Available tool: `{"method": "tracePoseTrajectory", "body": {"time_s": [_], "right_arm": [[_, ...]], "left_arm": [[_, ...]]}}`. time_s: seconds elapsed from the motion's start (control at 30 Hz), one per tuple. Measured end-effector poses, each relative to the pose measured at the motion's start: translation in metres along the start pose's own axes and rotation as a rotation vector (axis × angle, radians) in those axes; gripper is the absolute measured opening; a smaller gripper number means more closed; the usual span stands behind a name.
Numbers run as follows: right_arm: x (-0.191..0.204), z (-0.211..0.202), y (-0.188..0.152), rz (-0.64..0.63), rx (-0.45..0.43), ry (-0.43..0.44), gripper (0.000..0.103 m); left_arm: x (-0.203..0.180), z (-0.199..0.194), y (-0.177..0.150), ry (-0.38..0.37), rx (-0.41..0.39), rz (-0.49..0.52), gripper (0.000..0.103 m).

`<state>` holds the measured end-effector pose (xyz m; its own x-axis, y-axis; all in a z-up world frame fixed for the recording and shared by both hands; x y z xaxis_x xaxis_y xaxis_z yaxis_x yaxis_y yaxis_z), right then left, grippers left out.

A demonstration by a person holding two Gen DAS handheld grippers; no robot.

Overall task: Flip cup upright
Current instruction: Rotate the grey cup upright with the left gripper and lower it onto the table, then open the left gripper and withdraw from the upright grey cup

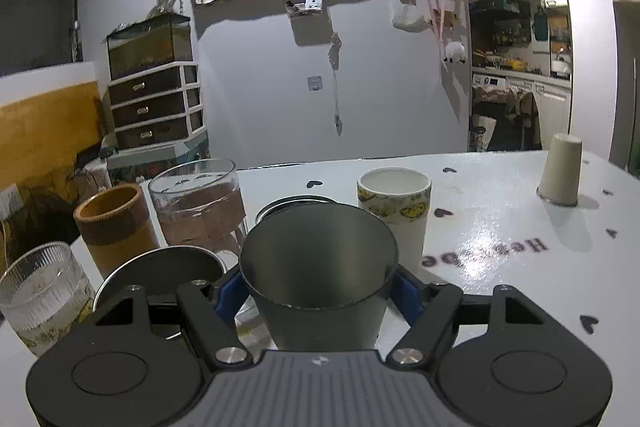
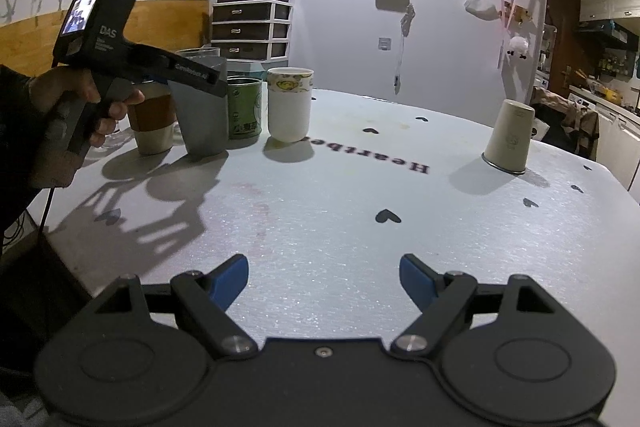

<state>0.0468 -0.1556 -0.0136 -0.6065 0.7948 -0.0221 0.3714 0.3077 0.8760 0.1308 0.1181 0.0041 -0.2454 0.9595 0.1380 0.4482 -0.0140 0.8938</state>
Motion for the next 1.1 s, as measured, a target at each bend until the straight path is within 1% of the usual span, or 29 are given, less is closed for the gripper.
{"method": "tracePoseTrajectory", "body": {"time_s": [0.13, 0.23, 0.3, 0.47, 0.53, 0.63, 0.83, 0.97, 1.1], "right_arm": [[0.0, -0.001, 0.0, 0.001, 0.001, -0.002, 0.083], [0.0, -0.001, 0.0, 0.002, 0.001, -0.004, 0.083], [-0.001, -0.002, 0.0, 0.002, 0.0, -0.005, 0.083], [0.0, -0.004, 0.004, 0.007, -0.018, -0.009, 0.083], [0.001, -0.008, 0.008, 0.012, -0.043, -0.009, 0.083], [0.003, -0.016, 0.015, 0.02, -0.093, 0.004, 0.083], [0.008, -0.028, 0.03, 0.033, -0.188, 0.008, 0.084], [0.012, -0.03, 0.037, 0.041, -0.225, 0.009, 0.086], [0.014, -0.028, 0.04, 0.057, -0.239, 0.005, 0.089]], "left_arm": [[-0.004, 0.001, -0.003, -0.002, -0.003, 0.021, 0.082], [-0.003, 0.001, -0.004, 0.0, -0.002, 0.02, 0.083], [-0.002, -0.001, -0.004, -0.004, -0.001, 0.012, 0.089], [-0.003, -0.017, -0.003, -0.021, -0.028, 0.0, 0.096], [-0.003, -0.028, -0.003, -0.016, -0.049, -0.009, 0.098], [-0.002, -0.046, -0.005, -0.014, -0.081, -0.023, 0.099], [0.002, -0.086, -0.016, -0.04, -0.135, -0.061, 0.101], [0.003, -0.106, -0.028, -0.039, -0.161, -0.081, 0.103], [0.003, -0.117, -0.04, -0.041, -0.165, -0.111, 0.103]]}}
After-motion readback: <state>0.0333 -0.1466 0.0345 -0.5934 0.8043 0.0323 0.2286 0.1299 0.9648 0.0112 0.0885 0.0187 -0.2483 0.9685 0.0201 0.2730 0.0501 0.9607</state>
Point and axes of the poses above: each gripper's, at about its wrist camera, not at the fingertips, and z roughly the way its jaws point, x to its left, y to its top, the point moved 3 cm from there along z, roughly the way its jaws point, and after that the axes turned 1 degree about z, right-handed, at the moved point
